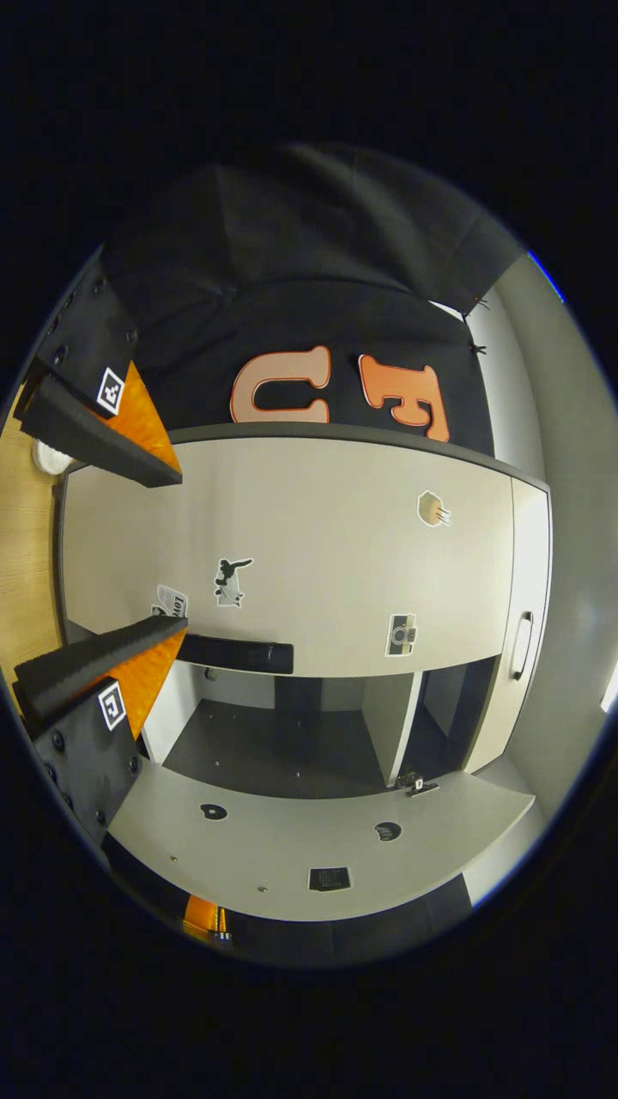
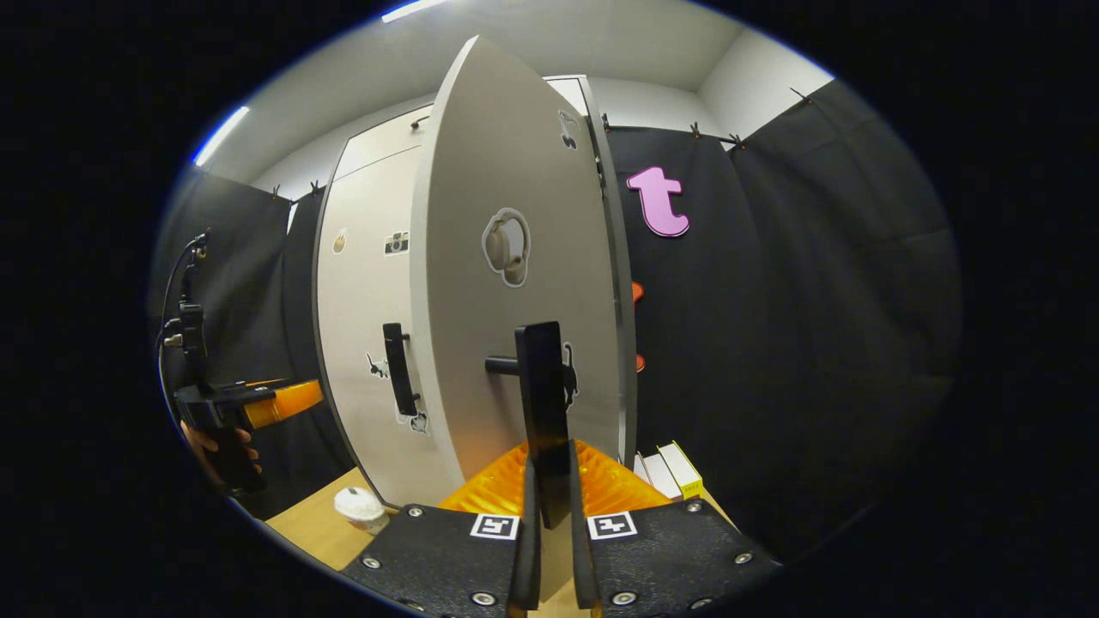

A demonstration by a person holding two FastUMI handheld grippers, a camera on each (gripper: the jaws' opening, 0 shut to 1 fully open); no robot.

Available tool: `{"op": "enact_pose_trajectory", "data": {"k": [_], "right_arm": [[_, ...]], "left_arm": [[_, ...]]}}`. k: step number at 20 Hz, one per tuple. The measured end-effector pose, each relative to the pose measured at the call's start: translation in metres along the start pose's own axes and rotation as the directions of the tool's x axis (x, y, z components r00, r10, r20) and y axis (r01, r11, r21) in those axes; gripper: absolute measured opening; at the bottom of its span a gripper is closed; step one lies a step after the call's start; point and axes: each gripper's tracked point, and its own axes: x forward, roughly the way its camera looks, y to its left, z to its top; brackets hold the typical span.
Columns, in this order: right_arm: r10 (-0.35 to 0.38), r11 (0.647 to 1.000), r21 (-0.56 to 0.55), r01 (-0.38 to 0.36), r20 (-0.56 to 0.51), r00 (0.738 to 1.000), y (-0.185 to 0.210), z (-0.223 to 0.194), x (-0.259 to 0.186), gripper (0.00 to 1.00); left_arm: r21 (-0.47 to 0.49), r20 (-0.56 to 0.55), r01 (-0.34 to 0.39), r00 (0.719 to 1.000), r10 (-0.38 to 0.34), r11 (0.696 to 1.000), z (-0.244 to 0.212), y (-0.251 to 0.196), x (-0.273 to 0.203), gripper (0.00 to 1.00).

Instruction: Open the right door of the double-door shoe cabinet with the right hand, and open the left door with the left hand.

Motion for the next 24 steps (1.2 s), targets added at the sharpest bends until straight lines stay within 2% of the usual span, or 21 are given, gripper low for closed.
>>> {"op": "enact_pose_trajectory", "data": {"k": [6,7,8,10,13,16,17,18,19,24], "right_arm": [[-0.045,0.999,-0.005,0.045,0.017,0.999,-0.019,0.002,-0.003,0.12],[-0.064,0.998,-0.002,0.064,0.021,0.998,-0.024,0.003,-0.005,0.17],[-0.091,0.996,0.008,0.090,0.030,0.995,-0.030,0.004,-0.006,0.09],[-0.143,0.989,0.032,0.142,0.044,0.989,-0.041,0.006,-0.007,0.06],[-0.199,0.980,0.006,0.199,0.047,0.979,-0.057,0.007,-0.011,0.05],[-0.192,0.981,0.039,0.191,0.042,0.980,-0.057,0.008,-0.016,0.03],[-0.182,0.982,0.052,0.180,0.044,0.982,-0.055,0.009,-0.016,0.10],[-0.167,0.985,0.055,0.165,0.048,0.985,-0.052,0.010,-0.017,0.03],[-0.161,0.986,0.052,0.158,0.052,0.986,-0.053,0.011,-0.019,0.04],[-0.234,0.972,0.033,0.232,0.161,0.959,-0.077,0.036,-0.027,0.04]], "left_arm": [[0.019,0.003,0.014,1.000,-0.015,1.000,0.002,-0.011,0.003,0.96],[0.023,0.002,0.018,1.000,-0.018,1.000,0.002,-0.014,0.003,0.96],[0.025,0.002,0.022,1.000,-0.022,0.999,0.002,-0.016,0.005,0.96],[0.013,0.003,0.037,0.999,-0.037,0.999,0.002,-0.024,0.008,0.96],[0.013,-0.003,0.056,0.998,-0.056,0.998,0.001,-0.034,0.013,0.97],[0.014,-0.003,0.074,0.997,-0.074,0.997,0.003,-0.044,0.020,0.96],[0.016,-0.007,0.076,0.997,-0.076,0.997,0.003,-0.047,0.023,0.96],[0.018,-0.012,0.077,0.997,-0.077,0.997,0.002,-0.049,0.027,0.96],[0.019,-0.018,0.080,0.997,-0.080,0.997,0.001,-0.052,0.031,0.96],[0.018,-0.023,0.088,0.996,-0.087,0.996,0.007,-0.061,0.050,0.96]]}}
